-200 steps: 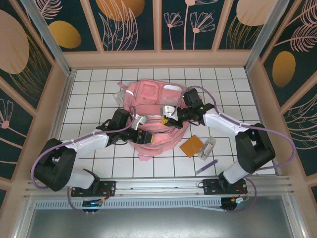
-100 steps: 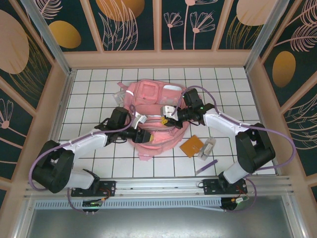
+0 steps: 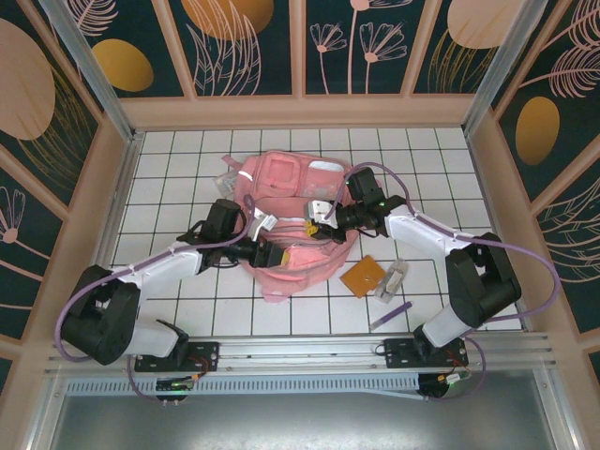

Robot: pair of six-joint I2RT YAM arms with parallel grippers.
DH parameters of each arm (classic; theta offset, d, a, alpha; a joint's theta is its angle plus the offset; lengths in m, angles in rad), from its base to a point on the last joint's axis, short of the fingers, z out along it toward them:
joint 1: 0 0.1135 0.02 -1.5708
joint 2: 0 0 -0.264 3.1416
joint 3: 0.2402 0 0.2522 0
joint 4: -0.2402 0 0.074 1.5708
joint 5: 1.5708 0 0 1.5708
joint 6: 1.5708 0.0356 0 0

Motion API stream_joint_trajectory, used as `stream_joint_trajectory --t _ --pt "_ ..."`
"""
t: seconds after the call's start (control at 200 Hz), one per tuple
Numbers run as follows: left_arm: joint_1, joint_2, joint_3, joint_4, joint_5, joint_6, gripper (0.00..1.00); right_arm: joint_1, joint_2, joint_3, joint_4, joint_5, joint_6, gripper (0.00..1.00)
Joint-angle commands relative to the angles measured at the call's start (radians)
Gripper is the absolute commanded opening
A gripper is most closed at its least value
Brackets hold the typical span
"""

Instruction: Pack books, pencil case, and school supplies into a backpack

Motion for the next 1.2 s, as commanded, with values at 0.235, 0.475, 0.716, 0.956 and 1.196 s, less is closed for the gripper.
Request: stream_joint_trajectory --t 0.235,0.475,0.716,0.956,1.196 --pt "0.005 -0.04 0.014 0.165 0.017 -0.014 0.33 0.022 -0.03 -0.004 -0.008 -0.093 -0.019 0.0" --pt "0.005 -0.048 -0.021 0.084 -0.042 -0.016 0.41 0.022 -0.027 0.002 -0.013 -0.09 -0.018 0.0" --pt "0.005 -0.125 -0.121 0.065 -0.058 -0.112 0.51 0.019 -0.02 -0.002 -0.005 -0.096 -0.006 0.0" --pt "0.005 -0.069 -0.104 0.086 -0.081 -0.146 0.5 0.025 0.005 0.024 -0.016 -0.105 -0.007 0.0" --pt "0.004 -0.011 -0.081 0.117 0.015 -0.125 0.36 0.029 0.002 0.022 -0.027 -0.099 -0.015 0.0"
